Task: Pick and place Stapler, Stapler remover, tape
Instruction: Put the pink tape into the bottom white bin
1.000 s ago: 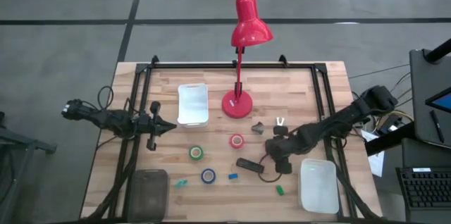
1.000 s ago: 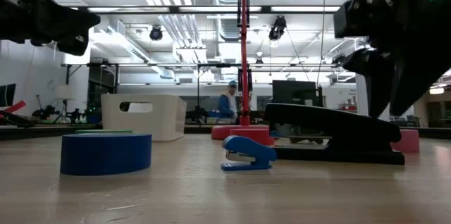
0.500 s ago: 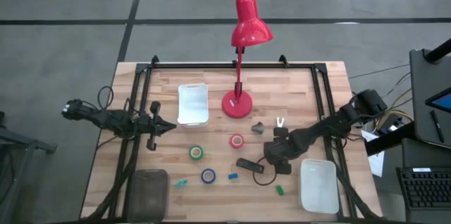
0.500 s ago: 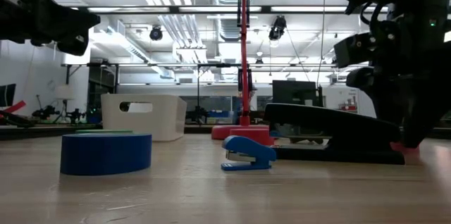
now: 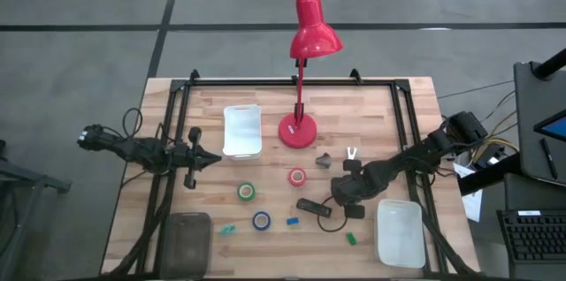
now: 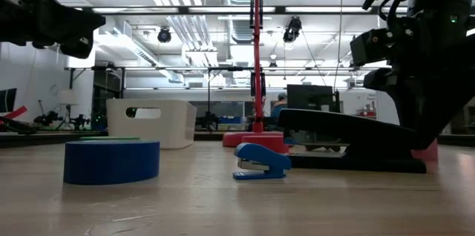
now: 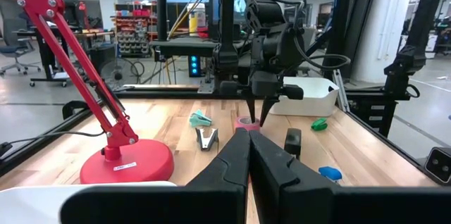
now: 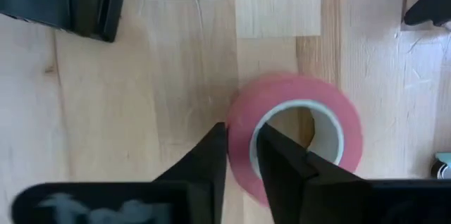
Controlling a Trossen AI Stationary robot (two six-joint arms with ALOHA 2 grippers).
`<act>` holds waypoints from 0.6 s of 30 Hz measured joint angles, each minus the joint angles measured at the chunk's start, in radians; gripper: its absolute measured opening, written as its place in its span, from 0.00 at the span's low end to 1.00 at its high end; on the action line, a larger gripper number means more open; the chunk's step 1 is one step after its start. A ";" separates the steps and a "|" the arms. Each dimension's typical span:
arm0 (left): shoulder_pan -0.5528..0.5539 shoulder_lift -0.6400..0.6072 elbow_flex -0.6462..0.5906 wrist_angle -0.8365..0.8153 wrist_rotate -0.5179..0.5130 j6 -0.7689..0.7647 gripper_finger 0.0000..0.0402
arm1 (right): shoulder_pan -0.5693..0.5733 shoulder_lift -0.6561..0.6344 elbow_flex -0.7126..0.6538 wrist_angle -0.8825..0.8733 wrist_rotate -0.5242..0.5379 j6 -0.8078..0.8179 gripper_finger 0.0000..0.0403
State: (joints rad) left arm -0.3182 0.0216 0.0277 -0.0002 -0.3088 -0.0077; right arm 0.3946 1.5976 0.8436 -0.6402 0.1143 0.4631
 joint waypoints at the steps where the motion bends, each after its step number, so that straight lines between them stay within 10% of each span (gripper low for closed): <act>1: 0.000 0.000 0.000 0.000 0.000 0.000 0.02 | 0.000 0.001 0.000 0.000 0.000 0.001 0.15; 18: 0.000 0.000 0.000 0.000 0.000 0.000 0.02 | 0.006 -0.124 0.074 -0.125 -0.117 0.062 0.10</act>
State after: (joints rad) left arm -0.3183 0.0216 0.0277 -0.0002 -0.3088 -0.0074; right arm 0.4002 1.4735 0.9175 -0.7649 -0.0029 0.5248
